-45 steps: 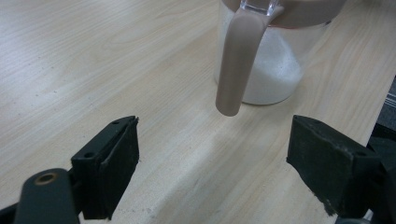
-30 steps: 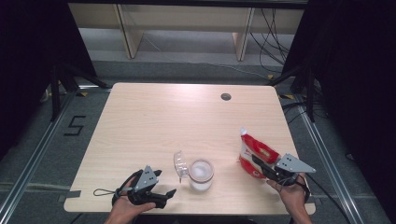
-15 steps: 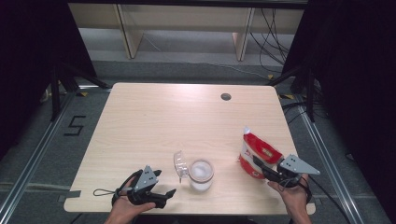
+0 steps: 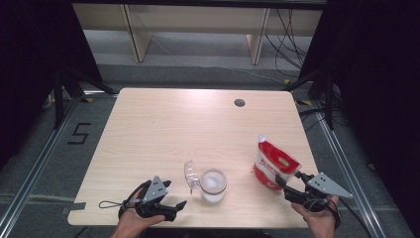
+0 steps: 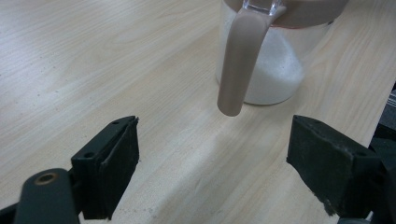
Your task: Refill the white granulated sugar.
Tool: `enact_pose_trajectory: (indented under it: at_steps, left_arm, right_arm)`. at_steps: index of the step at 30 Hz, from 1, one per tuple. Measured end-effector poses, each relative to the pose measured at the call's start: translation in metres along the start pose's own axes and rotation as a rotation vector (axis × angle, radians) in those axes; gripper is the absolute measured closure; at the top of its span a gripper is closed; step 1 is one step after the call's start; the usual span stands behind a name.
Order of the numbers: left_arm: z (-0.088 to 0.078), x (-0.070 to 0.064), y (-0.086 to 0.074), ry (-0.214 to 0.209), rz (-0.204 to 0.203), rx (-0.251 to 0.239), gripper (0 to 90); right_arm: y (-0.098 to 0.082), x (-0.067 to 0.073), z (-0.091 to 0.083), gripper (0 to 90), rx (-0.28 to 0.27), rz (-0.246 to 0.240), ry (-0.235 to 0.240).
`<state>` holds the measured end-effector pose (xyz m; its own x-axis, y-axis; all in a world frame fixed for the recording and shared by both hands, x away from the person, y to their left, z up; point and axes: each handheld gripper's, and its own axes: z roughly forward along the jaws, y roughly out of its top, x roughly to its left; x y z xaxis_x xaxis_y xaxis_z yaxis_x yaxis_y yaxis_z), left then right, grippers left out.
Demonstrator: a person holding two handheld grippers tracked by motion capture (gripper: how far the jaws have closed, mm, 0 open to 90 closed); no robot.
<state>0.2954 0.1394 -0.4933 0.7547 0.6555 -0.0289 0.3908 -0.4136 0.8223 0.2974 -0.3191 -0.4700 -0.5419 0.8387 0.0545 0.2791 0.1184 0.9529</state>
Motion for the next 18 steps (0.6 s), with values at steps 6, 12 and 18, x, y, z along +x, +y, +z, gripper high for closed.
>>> enact_pose_trajectory:
  at_steps: [6, 12, 18]
  left_arm:
    - [0.000, -0.001, 0.000, 0.000, -0.015, -0.014, 16.5]
    - [0.000, -0.001, 0.002, 0.000, -0.021, -0.012, 16.5]
    - [0.001, 0.001, 0.002, -0.005, -0.017, -0.002, 16.5]
  right_arm:
    - [-0.006, 0.001, -0.006, 38.6, 0.004, 0.001, -0.024]
    - [-0.011, 0.002, -0.016, 37.7, 0.049, -0.003, -0.044]
    - [-0.016, 0.002, -0.021, 36.5, 0.050, 0.019, -0.037]
